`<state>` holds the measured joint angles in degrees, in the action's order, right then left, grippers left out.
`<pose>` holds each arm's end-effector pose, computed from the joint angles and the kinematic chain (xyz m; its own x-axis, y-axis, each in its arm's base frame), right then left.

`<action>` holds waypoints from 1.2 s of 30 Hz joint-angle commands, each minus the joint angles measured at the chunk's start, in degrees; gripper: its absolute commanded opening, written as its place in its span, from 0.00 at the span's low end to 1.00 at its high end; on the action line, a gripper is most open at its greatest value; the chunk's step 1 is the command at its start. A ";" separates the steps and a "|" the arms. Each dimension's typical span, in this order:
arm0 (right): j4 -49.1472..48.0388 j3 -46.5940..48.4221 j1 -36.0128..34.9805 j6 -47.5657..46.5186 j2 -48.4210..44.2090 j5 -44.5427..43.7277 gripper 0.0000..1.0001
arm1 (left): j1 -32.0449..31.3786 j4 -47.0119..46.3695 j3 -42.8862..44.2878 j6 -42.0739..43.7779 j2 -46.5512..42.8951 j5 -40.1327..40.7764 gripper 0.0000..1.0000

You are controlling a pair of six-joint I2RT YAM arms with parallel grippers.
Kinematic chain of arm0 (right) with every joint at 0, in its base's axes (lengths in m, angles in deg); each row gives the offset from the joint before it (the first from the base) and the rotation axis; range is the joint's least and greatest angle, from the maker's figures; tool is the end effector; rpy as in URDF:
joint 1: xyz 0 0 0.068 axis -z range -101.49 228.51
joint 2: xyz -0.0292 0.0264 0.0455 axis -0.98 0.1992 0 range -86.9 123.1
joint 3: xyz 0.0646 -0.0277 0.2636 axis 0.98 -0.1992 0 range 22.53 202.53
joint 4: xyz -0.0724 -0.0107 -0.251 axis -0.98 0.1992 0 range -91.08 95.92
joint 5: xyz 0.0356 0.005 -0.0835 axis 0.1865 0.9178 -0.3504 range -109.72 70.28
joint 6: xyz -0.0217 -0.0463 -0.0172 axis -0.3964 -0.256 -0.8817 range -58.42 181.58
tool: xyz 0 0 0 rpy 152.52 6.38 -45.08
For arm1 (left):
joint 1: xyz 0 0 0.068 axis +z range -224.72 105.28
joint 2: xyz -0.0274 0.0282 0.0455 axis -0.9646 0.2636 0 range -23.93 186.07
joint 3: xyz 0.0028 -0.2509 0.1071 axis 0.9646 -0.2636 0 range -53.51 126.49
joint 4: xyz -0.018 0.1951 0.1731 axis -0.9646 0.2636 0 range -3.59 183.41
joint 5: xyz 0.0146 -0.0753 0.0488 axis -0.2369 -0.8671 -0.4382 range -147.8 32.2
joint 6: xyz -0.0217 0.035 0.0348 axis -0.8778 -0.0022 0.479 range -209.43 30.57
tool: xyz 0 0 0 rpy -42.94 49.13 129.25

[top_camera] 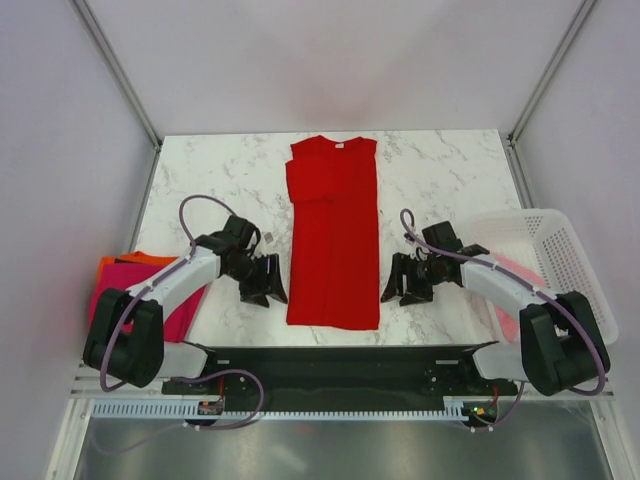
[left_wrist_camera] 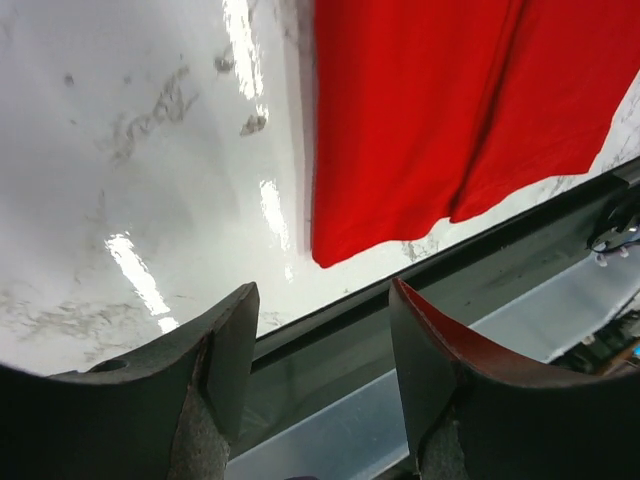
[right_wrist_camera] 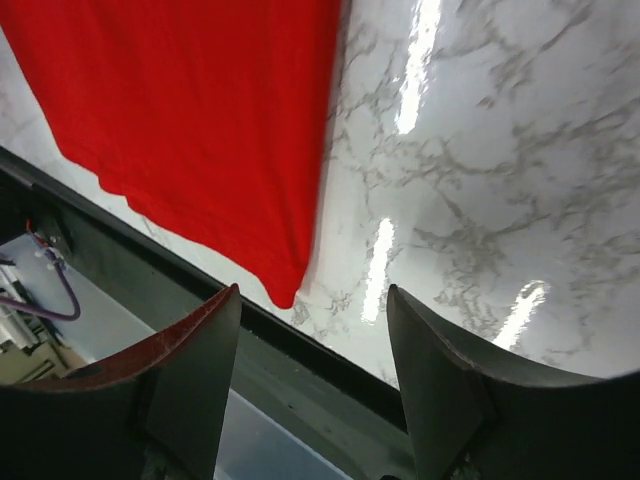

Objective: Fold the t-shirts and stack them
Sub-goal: Fold the tshirt

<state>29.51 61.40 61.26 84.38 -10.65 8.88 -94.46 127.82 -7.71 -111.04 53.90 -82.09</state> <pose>0.2126 0.0839 0.1713 -0.9835 0.0510 -0.1737 -0.0549 0.8304 0.5545 0.2154 -0.0930 0.1904 -0.9928 -0.0003 -0.1198 0.0567 0.8801 -0.4714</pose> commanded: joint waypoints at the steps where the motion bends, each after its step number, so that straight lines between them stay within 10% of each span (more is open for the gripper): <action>1: -3.96 -3.88 -1.46 4.87 -1.89 5.15 0.68 | 0.24 -4.49 -4.04 -4.93 -2.50 -4.97 0.62; 36: -9.49 -6.53 -8.32 14.99 11.73 3.39 0.51 | -1.43 -16.27 -8.27 -9.86 9.01 -12.88 0.29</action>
<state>20.22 56.05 53.17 100.19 -0.78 17.99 -95.49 114.15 -18.29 -119.17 61.87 -91.79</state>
